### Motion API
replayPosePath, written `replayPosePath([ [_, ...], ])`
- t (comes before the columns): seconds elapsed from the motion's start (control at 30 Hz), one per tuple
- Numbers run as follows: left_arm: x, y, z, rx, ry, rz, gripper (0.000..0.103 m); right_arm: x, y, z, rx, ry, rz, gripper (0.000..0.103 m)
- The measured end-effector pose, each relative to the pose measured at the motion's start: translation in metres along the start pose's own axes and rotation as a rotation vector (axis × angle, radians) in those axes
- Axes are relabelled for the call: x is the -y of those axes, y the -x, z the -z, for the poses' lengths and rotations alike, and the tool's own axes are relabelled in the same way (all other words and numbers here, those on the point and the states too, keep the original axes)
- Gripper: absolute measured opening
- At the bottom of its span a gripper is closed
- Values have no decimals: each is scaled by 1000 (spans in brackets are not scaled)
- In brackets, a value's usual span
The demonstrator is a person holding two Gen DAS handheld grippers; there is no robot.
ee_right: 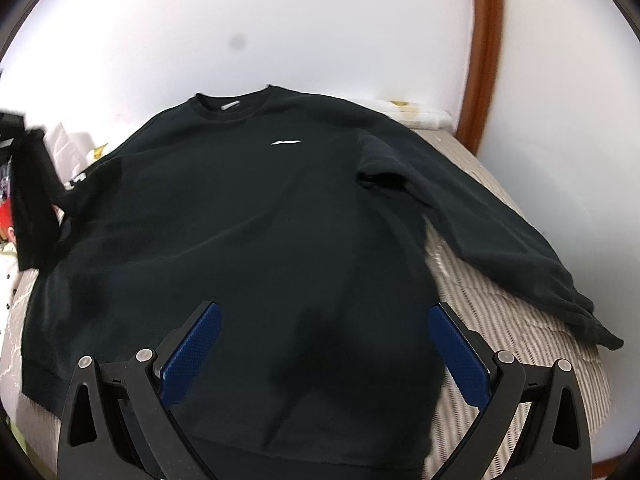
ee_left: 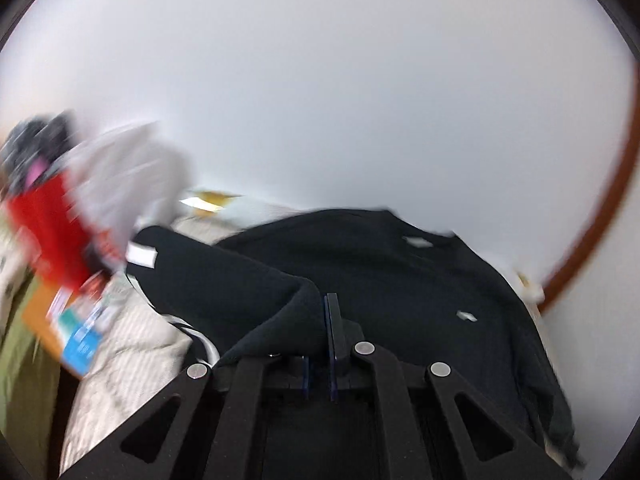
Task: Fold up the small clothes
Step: 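Fold the lettered sleeve across the sweatshirt body with the left tool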
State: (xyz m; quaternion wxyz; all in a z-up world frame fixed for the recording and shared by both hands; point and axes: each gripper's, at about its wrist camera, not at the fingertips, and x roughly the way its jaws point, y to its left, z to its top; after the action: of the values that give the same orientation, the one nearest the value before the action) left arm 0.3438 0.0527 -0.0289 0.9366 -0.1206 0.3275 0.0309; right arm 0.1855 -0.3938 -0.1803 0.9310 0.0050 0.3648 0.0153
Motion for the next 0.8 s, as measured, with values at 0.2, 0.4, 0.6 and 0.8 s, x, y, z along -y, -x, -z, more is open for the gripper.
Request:
replayPosePath([
  [0.2,96,-53,39,-130,-234,2,6,21,-2,8,-16,-17,54,102],
  [0.4,122,-82,75,-278,-266,56,7,35,-7,13,-33,-28,84,102],
  [0.6,104,-58,89,-321,-263,151,25,22,-3,7,-24,1,67,102],
  [0.8,29,6,93,-229,-194,149,66,-38,0,-11,15,103,-39,102],
])
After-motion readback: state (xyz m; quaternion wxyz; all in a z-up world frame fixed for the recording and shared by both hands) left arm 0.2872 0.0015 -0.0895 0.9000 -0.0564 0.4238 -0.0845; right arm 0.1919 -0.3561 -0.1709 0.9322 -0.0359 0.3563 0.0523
